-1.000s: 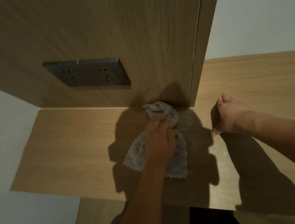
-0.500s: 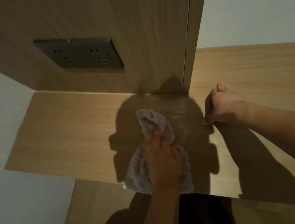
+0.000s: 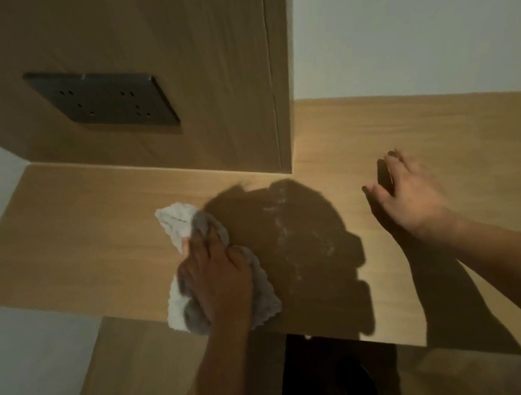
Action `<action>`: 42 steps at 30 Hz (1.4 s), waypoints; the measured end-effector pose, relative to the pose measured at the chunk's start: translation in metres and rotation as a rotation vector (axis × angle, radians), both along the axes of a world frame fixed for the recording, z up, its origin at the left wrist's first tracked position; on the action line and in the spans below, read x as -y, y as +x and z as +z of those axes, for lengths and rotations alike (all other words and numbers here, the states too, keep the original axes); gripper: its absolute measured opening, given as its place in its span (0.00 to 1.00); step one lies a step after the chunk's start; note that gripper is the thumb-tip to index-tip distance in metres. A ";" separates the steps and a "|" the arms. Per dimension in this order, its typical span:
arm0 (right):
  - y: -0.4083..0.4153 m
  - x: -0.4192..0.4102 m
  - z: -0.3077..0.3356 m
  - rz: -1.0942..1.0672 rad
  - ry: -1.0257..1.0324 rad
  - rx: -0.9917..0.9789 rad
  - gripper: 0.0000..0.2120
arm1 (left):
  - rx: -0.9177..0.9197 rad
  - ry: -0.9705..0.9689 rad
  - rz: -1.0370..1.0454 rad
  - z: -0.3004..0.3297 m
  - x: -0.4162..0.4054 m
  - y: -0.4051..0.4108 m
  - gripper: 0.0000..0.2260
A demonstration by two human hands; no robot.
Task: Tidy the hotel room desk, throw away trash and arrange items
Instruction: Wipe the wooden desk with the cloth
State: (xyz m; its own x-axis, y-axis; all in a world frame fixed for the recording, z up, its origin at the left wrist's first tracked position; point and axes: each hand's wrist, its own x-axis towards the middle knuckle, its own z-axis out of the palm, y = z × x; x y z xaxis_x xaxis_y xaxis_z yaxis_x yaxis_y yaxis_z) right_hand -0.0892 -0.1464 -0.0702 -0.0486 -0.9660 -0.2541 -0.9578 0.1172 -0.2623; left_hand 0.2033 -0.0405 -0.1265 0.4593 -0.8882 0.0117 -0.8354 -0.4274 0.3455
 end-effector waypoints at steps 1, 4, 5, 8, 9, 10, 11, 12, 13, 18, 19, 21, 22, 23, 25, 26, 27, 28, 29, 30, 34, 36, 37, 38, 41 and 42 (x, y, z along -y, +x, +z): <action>-0.008 -0.003 -0.004 -0.021 -0.004 -0.005 0.32 | 0.000 -0.005 -0.026 0.003 -0.002 -0.024 0.29; -0.026 -0.009 -0.013 -0.068 0.006 0.015 0.31 | -0.019 0.006 -0.137 -0.001 -0.008 -0.081 0.27; -0.030 -0.010 -0.015 -0.074 0.015 0.022 0.30 | -0.037 0.012 -0.159 -0.001 -0.008 -0.090 0.27; -0.038 -0.009 -0.014 -0.053 -0.002 0.033 0.30 | -0.138 -0.002 -0.187 0.002 0.002 -0.076 0.26; -0.041 -0.006 -0.014 -0.042 -0.018 0.032 0.29 | -0.131 -0.047 -0.165 0.002 0.009 -0.062 0.26; -0.044 -0.002 -0.013 -0.032 -0.034 0.026 0.29 | -0.115 -0.083 -0.108 0.003 0.020 -0.043 0.25; -0.047 0.003 -0.012 -0.028 -0.042 0.022 0.29 | -0.112 -0.085 -0.032 0.005 0.032 -0.025 0.26; -0.051 0.009 -0.011 -0.030 -0.041 0.018 0.29 | -0.118 -0.057 0.036 0.008 0.044 -0.009 0.26; -0.055 0.017 -0.011 -0.035 -0.028 0.010 0.30 | -0.124 -0.027 0.073 0.009 0.055 0.001 0.27; -0.072 0.040 -0.016 -0.027 0.112 -0.002 0.34 | -0.072 -0.025 -0.070 0.001 0.084 -0.030 0.25; -0.073 0.040 -0.017 -0.039 0.114 0.024 0.34 | -0.076 -0.023 -0.130 -0.001 0.084 -0.042 0.24; -0.073 0.039 -0.017 -0.053 0.099 0.040 0.33 | -0.086 -0.061 -0.252 -0.006 0.084 -0.064 0.23; -0.073 0.038 -0.017 -0.051 0.095 0.026 0.33 | -0.091 -0.088 -0.324 -0.008 0.083 -0.074 0.23; -0.074 0.037 -0.017 -0.043 0.091 0.013 0.34 | -0.087 -0.106 -0.403 -0.010 0.081 -0.083 0.24; -0.074 0.035 -0.017 -0.029 0.086 -0.002 0.34 | -0.085 -0.106 -0.532 -0.013 0.079 -0.092 0.24; -0.073 0.035 -0.017 -0.021 0.087 -0.008 0.33 | -0.098 -0.102 -0.560 -0.012 0.080 -0.092 0.23; -0.073 0.034 -0.016 -0.013 0.091 -0.015 0.33 | -0.116 -0.101 -0.577 -0.010 0.081 -0.089 0.23; -0.073 0.035 -0.014 -0.007 0.094 -0.022 0.33 | -0.129 -0.106 -0.587 -0.007 0.082 -0.083 0.23; -0.073 0.036 -0.013 -0.003 0.097 -0.029 0.32 | -0.122 -0.111 -0.585 -0.003 0.081 -0.075 0.22; -0.073 0.037 -0.012 0.000 0.101 -0.034 0.31 | -0.105 -0.112 -0.562 0.001 0.077 -0.064 0.22; -0.074 0.035 -0.016 0.023 0.098 -0.043 0.33 | -0.071 -0.149 -0.312 0.005 0.028 -0.008 0.21; -0.075 0.033 -0.018 0.037 0.092 -0.057 0.34 | -0.041 -0.114 -0.291 0.001 0.005 -0.003 0.23; -0.075 0.034 -0.019 0.041 0.092 -0.059 0.34 | -0.028 -0.103 -0.280 -0.001 0.000 -0.011 0.23; -0.076 0.034 -0.018 0.044 0.092 -0.057 0.34 | -0.024 -0.091 -0.250 -0.004 -0.004 -0.026 0.23; -0.077 0.036 -0.018 0.058 0.096 -0.064 0.33 | -0.034 -0.084 -0.177 -0.009 -0.020 -0.096 0.22; -0.076 0.036 -0.018 0.062 0.102 -0.069 0.34 | -0.032 -0.101 -0.202 -0.012 -0.024 -0.123 0.21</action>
